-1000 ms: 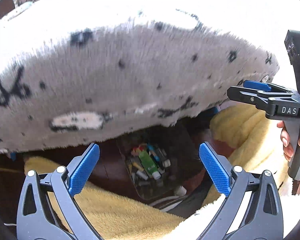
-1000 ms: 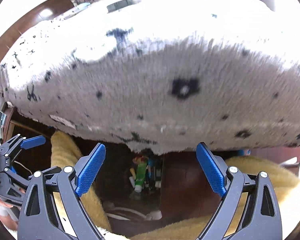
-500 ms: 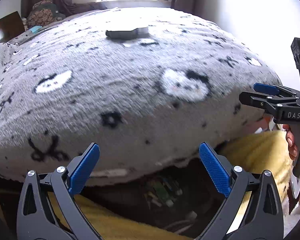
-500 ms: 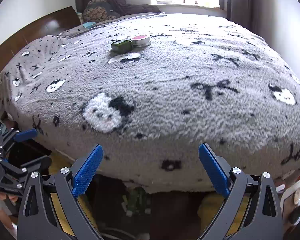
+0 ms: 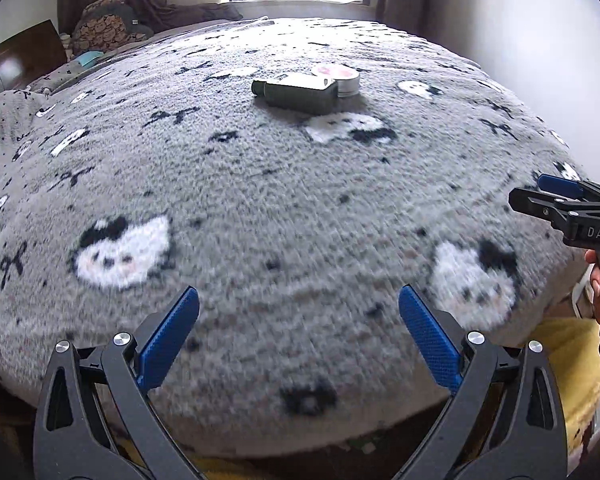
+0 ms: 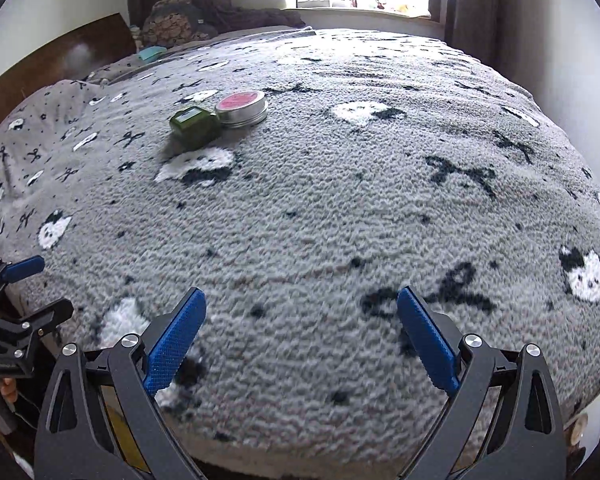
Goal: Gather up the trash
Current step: 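Raise both open tools back above the bed toward the remaining items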
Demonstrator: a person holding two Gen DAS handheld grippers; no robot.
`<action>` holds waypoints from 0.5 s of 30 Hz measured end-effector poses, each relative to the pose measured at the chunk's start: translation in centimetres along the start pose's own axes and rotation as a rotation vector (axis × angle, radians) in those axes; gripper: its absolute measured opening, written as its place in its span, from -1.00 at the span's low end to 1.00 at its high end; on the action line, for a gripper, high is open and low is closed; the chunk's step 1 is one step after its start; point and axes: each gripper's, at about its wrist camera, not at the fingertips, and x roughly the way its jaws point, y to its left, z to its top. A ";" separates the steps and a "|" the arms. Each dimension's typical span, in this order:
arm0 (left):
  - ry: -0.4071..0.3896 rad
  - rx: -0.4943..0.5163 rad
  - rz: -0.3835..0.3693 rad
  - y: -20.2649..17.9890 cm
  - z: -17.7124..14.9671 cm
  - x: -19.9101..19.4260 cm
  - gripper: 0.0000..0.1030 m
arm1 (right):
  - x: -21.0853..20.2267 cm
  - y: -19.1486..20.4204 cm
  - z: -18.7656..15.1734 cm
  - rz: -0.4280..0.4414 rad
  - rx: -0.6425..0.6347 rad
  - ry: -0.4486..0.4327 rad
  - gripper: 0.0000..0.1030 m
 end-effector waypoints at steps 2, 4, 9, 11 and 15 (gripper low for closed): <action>0.004 0.000 0.004 0.1 1.3 1.1 0.84 | 1.6 -0.1 1.7 -0.009 -0.007 0.001 0.88; 0.006 0.006 0.007 0.2 2.7 2.1 0.84 | 3.3 -0.2 3.3 -0.014 -0.016 0.007 0.88; 0.006 0.011 0.015 0.7 5.5 4.4 0.84 | 8.0 0.2 7.8 -0.044 -0.049 0.024 0.88; 0.006 0.006 0.018 1.0 6.5 5.2 0.84 | 9.7 0.7 9.5 -0.049 -0.059 0.032 0.88; 0.006 -0.001 0.017 1.5 8.2 6.4 0.84 | 12.4 1.6 12.4 -0.039 -0.074 0.029 0.85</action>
